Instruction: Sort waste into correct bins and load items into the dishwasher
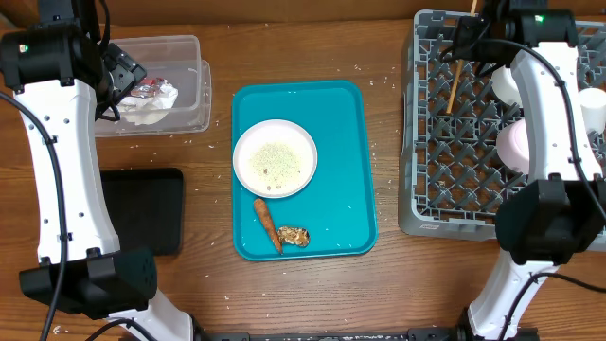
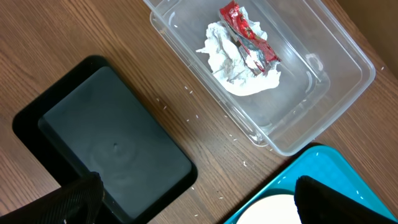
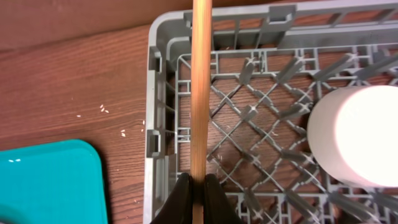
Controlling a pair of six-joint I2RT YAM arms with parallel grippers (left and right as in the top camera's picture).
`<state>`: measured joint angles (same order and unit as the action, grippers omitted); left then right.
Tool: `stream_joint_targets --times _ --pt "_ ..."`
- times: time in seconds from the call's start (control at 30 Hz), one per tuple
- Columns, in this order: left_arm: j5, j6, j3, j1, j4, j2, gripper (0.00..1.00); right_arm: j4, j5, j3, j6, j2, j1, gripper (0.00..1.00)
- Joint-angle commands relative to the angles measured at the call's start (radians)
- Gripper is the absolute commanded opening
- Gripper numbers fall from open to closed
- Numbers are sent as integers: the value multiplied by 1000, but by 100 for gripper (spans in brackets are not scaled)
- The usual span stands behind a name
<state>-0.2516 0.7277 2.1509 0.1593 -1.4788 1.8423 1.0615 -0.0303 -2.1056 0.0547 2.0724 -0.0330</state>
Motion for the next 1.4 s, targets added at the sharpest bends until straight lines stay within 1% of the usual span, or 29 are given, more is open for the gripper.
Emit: stream_joint_targets --times 0.0,0.07,0.1,0.27,0.3,0.4,0.5,0.57,0.63,0.67,0.7,0.73,0.77,0.83,1.13,1.17,1.27,1.37 --pt "-18 13 3 1 -2 2 100 -21 -61 11 -30 55 3 4" --pt "-18 13 3 1 -2 2 100 -24 -73 11 -30 73 8 4" --pt "-18 13 3 1 -2 2 100 -21 -80 11 -29 82 8 8" --pt "-18 13 3 1 -2 2 100 -6 -129 11 -25 90 11 35" --pt "-18 13 3 1 -2 2 100 1 -129 11 -25 90 12 43" --pt "-18 13 3 1 -2 2 100 38 -158 2 29 85 13 46" --pt "-18 13 3 1 -2 2 100 106 -372 -37 27 41 24 46" --pt "-18 13 3 1 -2 2 100 110 -440 -37 27 15 44 46" --pt "-18 13 3 1 -2 2 100 112 -514 -37 28 5 95 49" --pt "-18 13 3 1 -2 2 100 112 -526 -35 36 5 117 57" --pt "-18 13 3 1 -2 2 100 101 -521 -23 68 6 153 98" --pt "-18 13 3 1 -2 2 100 89 -521 -13 77 6 172 100" --pt "-18 13 3 1 -2 2 100 52 -511 14 77 6 224 100" --pt "-18 13 3 1 -2 2 100 35 -483 34 92 6 275 100" --pt "-18 13 3 1 -2 2 100 39 -478 96 109 6 468 100" --pt "-18 13 3 1 -2 2 100 45 -454 98 109 6 485 100" --pt "-18 13 3 1 -2 2 100 52 -369 98 111 6 491 100" --pt "-18 13 3 1 -2 2 100 43 -334 91 125 3 466 100"
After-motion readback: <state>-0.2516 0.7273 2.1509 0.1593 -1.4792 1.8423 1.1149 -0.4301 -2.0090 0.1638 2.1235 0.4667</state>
